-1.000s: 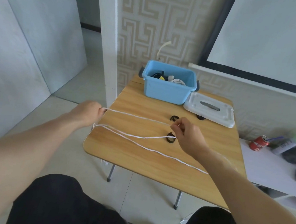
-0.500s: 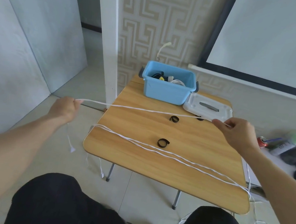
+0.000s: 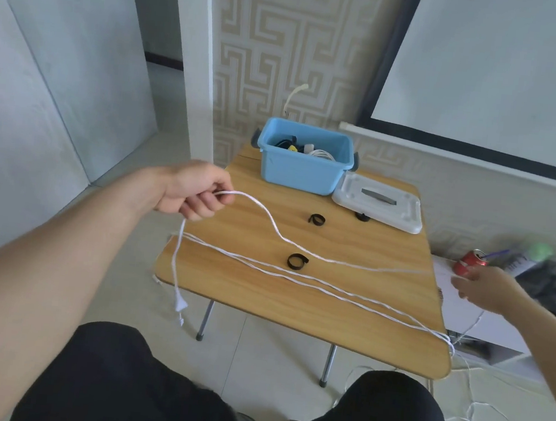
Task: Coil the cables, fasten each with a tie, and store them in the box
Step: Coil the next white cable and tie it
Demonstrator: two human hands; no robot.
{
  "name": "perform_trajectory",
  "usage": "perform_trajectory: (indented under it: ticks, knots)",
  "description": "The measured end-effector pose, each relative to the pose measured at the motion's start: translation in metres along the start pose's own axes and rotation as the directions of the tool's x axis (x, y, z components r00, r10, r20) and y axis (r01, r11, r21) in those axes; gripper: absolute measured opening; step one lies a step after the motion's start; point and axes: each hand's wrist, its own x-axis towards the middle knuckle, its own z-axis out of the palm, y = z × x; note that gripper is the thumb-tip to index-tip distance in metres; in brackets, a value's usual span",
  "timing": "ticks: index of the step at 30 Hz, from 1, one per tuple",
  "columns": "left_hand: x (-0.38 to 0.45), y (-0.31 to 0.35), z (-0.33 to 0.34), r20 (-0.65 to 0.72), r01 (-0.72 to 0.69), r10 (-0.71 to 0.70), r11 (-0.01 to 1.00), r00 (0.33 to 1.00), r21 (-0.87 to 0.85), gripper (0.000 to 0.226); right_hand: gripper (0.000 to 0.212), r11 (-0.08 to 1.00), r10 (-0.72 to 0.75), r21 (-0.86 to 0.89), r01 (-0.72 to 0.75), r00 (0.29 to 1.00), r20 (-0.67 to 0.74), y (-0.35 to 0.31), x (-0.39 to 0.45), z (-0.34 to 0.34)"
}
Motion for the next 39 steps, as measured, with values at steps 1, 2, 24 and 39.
perform_trajectory:
  ticks: [1, 2, 24, 39]
  knots:
    - [-0.003, 0.007, 0.010, 0.035, -0.036, 0.037, 0.999, 0.999, -0.019, 0.029, 0.022, 0.996, 0.005, -0.093, -0.002, 0.999, 0.031, -0.001, -0.006, -0.001]
    - [-0.005, 0.014, 0.020, 0.063, -0.078, 0.080, 0.996, 0.995, -0.035, 0.029, 0.034, 0.986, 0.002, -0.165, 0.010, 0.997, 0.073, -0.004, -0.013, -0.002]
    - [-0.065, -0.041, 0.172, 0.131, -0.242, 0.252, 0.966, 0.959, -0.093, 0.030, 0.023, 0.756, -0.233, 0.430, 0.494, 0.816, -0.529, -0.068, -0.142, -0.057]
    - [-0.064, -0.039, 0.217, -0.132, -0.329, 0.404, 0.468, 0.905, -0.820, 0.027, 0.015, 0.503, -0.530, 0.681, 0.532, 0.812, -0.244, -0.114, -0.199, 0.062]
